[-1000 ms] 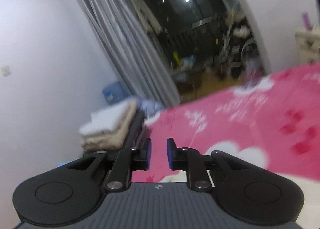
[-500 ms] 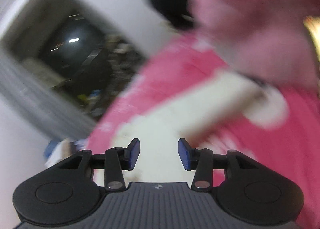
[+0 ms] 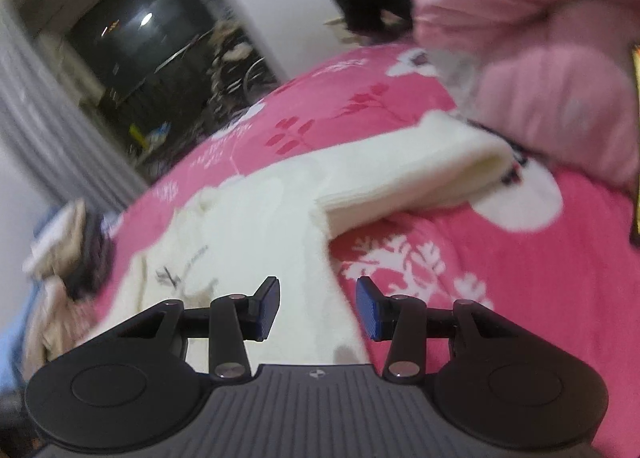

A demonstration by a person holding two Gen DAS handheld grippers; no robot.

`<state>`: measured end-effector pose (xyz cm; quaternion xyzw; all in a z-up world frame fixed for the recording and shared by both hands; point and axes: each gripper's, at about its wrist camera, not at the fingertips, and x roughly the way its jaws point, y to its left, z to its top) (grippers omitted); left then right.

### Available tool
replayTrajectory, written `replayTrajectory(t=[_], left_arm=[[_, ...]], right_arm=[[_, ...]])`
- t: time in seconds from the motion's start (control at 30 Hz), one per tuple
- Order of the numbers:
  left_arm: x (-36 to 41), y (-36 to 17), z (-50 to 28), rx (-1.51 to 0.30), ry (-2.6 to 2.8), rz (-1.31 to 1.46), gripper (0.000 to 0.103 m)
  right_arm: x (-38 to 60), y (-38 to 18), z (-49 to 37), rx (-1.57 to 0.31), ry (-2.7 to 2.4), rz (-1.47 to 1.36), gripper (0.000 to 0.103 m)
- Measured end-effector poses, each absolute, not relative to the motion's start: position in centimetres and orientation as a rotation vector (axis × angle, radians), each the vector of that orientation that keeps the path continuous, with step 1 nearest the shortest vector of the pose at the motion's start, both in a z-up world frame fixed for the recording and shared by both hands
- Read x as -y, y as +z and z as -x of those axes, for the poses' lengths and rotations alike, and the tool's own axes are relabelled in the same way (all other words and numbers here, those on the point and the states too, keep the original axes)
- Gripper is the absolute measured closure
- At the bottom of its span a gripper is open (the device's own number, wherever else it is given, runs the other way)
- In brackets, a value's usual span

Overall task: Fold clothes
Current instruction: 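Close the right gripper on the other sleeve cuff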

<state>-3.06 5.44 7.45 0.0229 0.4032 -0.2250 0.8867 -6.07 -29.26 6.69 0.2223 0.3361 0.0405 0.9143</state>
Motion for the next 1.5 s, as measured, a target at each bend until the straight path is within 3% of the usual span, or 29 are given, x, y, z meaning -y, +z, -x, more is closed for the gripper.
replayTrajectory(t=[0.5,0.8,0.97,1.17,1.23,1.33,1.5], left_arm=[[3.5,4.7,-2.7,-0.864,-0.599,-0.05,0.048],[4.9,4.1,-3.3,-0.872,-0.607,-0.095,0.048],[5.1,3.9,-3.6,-0.879,-0.594,-0.092,0.048],[5.3,3.9,-3.6,-0.88,-0.587,-0.096,0.048],[5.3,3.8,-3.6,-0.882,-0.585,-0.093,0.048],[5.2,3.7,-3.6,-0.88,-0.584,-0.086,0.048],[4.9,3.3,-3.6,-0.889,-0.58,-0.051,0.048]], right_arm=[[23.9,4.4,-2.7,-0.667,0.077,0.092,0.053],[23.3,3.6,-1.5,-0.612,0.115,0.378,0.038],[23.9,2.8,-2.5,-0.649,0.134,0.409,0.038],[23.9,2.4,-3.3,-0.704,0.165,0.391,0.063],[23.6,2.4,-3.2,-0.704,0.154,0.409,0.08],[23.9,3.2,-3.0,-0.68,0.125,0.384,0.086],[25.4,5.8,-3.2,-0.63,0.109,0.216,0.087]])
